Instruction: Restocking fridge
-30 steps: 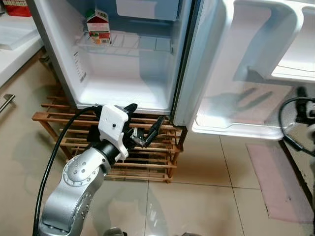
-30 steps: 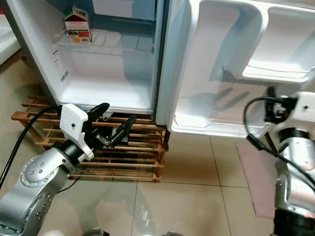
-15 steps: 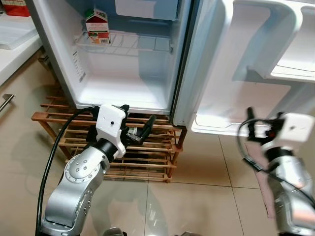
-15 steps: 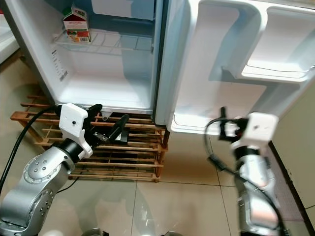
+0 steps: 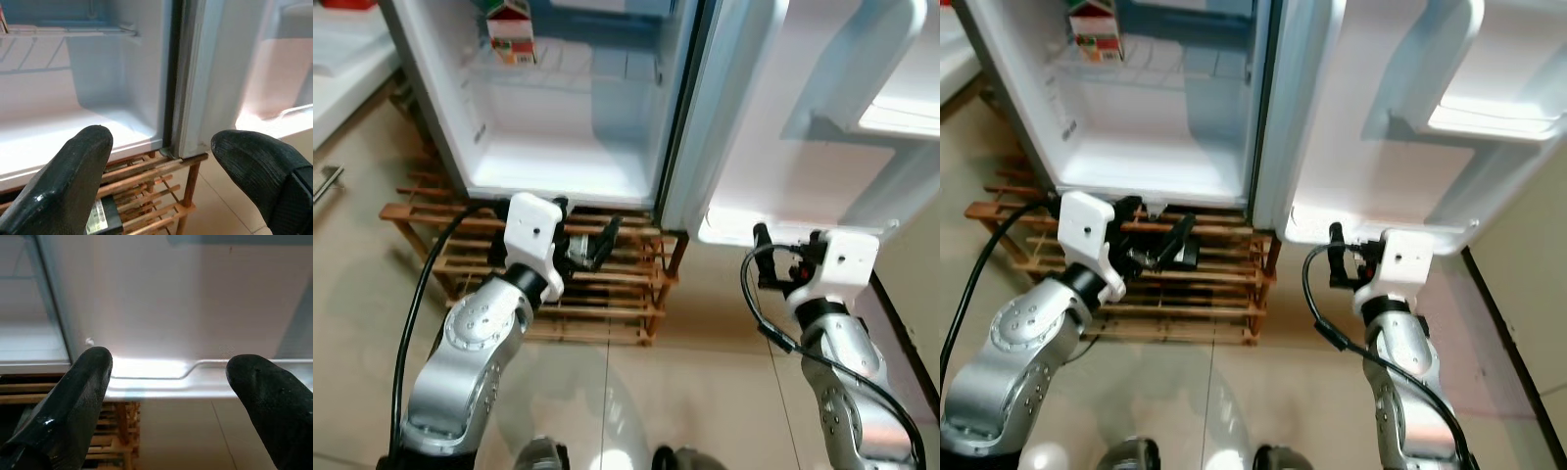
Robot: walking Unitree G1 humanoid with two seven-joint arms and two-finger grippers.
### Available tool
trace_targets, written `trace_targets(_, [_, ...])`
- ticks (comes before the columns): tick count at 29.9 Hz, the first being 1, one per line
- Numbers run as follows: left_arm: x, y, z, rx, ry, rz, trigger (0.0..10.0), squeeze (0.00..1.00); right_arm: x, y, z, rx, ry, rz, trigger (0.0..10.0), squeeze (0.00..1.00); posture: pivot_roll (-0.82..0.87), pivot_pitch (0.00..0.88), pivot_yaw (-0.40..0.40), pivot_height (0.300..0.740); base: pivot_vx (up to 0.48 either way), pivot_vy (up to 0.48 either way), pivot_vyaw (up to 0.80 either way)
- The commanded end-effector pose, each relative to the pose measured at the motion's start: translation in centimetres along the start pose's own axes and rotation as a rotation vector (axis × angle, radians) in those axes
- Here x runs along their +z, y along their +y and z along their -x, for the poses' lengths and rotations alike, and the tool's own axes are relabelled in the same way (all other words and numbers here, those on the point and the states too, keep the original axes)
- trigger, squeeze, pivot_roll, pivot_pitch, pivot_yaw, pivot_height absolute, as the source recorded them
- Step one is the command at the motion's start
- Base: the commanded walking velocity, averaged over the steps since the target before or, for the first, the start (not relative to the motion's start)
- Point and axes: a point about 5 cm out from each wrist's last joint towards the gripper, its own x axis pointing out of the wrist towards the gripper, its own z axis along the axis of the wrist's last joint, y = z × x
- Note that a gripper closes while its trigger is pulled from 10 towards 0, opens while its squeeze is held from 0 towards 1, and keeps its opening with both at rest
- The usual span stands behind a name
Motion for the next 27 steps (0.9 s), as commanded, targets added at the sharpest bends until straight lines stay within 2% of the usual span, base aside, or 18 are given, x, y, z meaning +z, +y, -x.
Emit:
trace_targets(1, [-0.1,-0.2,-0.1,-0.002,0.017,-0.012,10.0,0.0,0.4,-0.2,0.0,-0.009,-0.002,0.014,10.0,0.0,0.02,0.048,-0.062,0.74,0.0,0.0,0.0])
trace_targets(7, [-0.1,0.0,-0.3,0.029,0.022,-0.013,10.0,0.0,0.5,0.6,-0.1,0.043,0.008,0.068,10.0,0.0,0.02,0.047,-0.058,0.74,0.0,0.0,0.0])
trace_targets(11, [0.0,0.0,-0.4,0.025,0.025,-0.049,10.0,0.0,0.6,1.0,-0.2,0.06,0.006,0.092,10.0,0.0,0.02,0.047,-0.057,0.74,0.0,0.0,0.0])
trace_targets(13, [0.0,0.1,-0.8,0.051,0.026,-0.044,10.0,0.0,0.7,1.3,-0.4,0.074,0.003,0.101,10.0,0.0,0.02,0.046,-0.056,0.74,0.0,0.0,0.63])
trace_targets(27, [0.1,0.5,-1.3,0.086,0.021,-0.05,10.0,0.0,1.1,1.4,-1.0,0.083,-0.007,0.117,10.0,0.0,0.02,0.034,-0.061,0.74,0.0,-0.475,0.8])
